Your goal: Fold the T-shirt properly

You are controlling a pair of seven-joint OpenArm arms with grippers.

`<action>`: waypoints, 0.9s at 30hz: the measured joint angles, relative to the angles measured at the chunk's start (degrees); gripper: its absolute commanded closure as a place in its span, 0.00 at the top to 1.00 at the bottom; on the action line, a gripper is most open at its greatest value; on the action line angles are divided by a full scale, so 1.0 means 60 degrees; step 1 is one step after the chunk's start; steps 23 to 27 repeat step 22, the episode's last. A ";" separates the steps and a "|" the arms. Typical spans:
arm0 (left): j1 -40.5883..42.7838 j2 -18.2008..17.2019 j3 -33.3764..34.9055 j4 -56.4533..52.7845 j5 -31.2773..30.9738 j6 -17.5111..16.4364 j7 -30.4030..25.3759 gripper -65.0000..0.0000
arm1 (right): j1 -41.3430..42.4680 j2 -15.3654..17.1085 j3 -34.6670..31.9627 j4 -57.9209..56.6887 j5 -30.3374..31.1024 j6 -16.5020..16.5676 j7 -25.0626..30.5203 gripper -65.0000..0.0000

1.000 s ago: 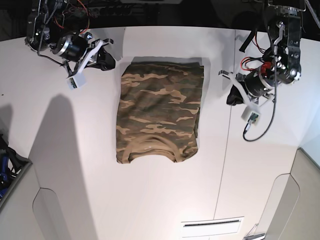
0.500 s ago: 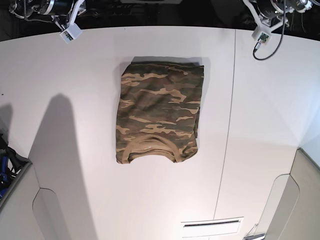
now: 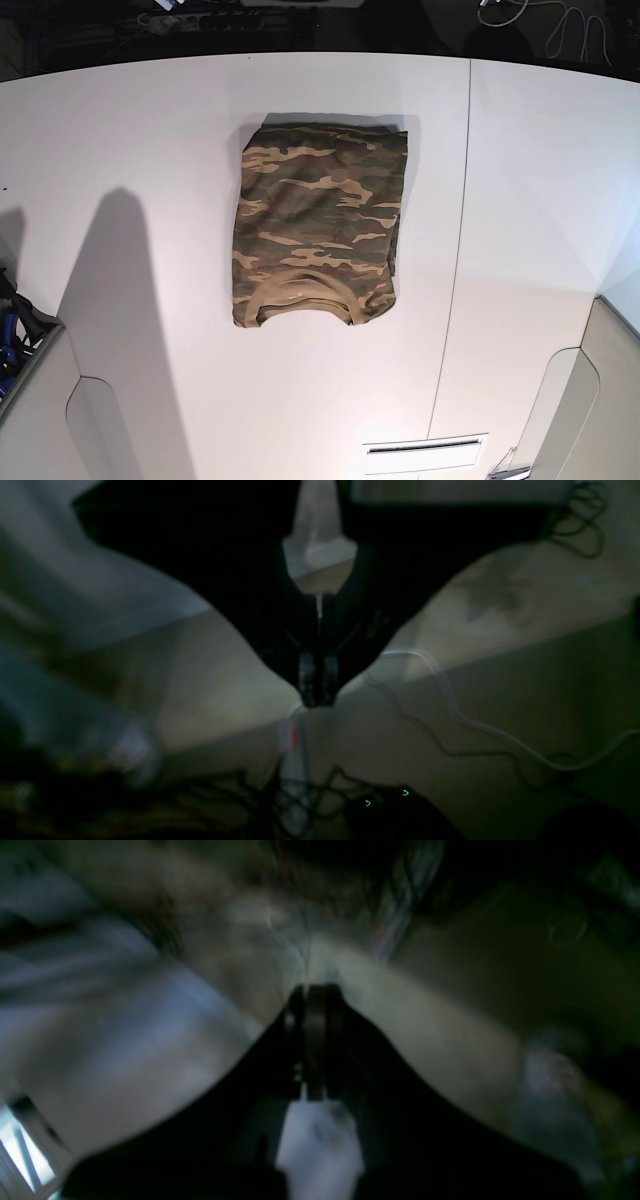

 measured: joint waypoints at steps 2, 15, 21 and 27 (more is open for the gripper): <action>-0.0754 0.0007 0.0576 -0.1071 -0.0033 0.0033 -0.0291 0.00 | 0.0623 0.0000 -0.0470 -0.1045 -0.0058 0.0000 0.0033 0.00; -0.4907 0.0306 0.3770 -0.5799 -0.0219 0.1129 -0.0535 0.00 | 0.3614 -0.0342 -0.1468 -0.4903 0.0015 -0.0055 0.0168 0.00; -0.4932 0.0357 0.3920 -0.5832 -0.0215 0.1082 -0.0495 0.00 | 0.3614 -0.0339 -0.1468 -0.4903 0.0015 -0.0055 0.0142 0.00; -0.4914 0.0335 0.3920 -0.5832 -0.0211 0.1093 -0.0514 0.00 | 0.3606 -0.0339 -0.1468 -0.4903 0.0015 -0.0055 0.0135 0.00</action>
